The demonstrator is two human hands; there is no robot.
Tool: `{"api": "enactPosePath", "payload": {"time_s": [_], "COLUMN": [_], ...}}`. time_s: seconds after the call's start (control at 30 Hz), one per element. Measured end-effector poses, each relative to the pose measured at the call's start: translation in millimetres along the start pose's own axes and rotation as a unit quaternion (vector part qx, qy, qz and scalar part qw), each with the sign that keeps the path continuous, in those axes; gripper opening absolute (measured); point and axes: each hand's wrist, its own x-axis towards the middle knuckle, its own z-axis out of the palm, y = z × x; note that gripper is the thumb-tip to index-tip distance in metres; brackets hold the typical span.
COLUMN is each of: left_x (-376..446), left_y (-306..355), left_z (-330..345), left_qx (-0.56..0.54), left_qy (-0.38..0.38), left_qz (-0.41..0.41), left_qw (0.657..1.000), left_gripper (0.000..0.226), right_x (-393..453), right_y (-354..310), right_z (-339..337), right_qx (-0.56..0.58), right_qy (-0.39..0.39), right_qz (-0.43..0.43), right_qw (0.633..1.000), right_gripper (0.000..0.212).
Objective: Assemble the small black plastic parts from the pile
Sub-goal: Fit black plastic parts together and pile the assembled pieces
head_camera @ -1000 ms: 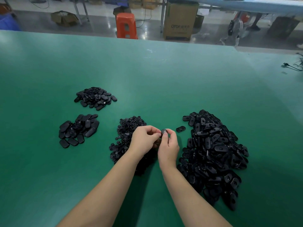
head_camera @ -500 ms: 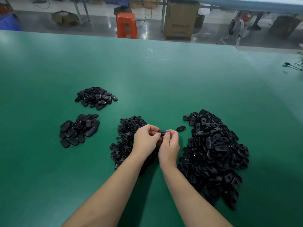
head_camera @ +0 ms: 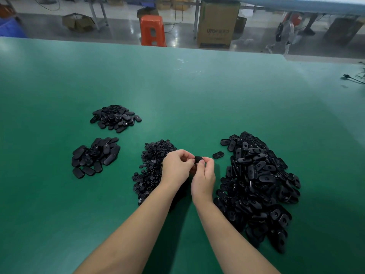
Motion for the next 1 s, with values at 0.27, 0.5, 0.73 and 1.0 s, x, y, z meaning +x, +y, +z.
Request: {"api": "enactPosePath", "payload": {"time_s": [0.27, 0.5, 0.73, 1.0], "left_x": [3, 9, 11, 15], "left_y": [0, 0, 0, -9], "left_z": [-1, -5, -7, -14], "left_qx": [-0.012, -0.018, 0.03, 0.035], "left_qy": [-0.009, -0.025, -0.036, -0.04], "left_qz": [-0.011, -0.011, 0.009, 0.023], "left_qw": [1.0, 0.999, 0.999, 0.998], "left_gripper": [0.016, 0.011, 0.007, 0.01], "right_x": [-1, 1, 3, 2], "right_y": [0, 2, 3, 5], "right_z": [-1, -1, -1, 0], "right_qx": [-0.003, 0.006, 0.01, 0.015], "right_qy": [-0.007, -0.016, -0.025, -0.026], "right_qz": [-0.001, 0.001, -0.004, -0.02], "right_qw": [1.0, 1.0, 1.0, 0.999], "right_gripper": [0.013, 0.014, 0.011, 0.016]}}
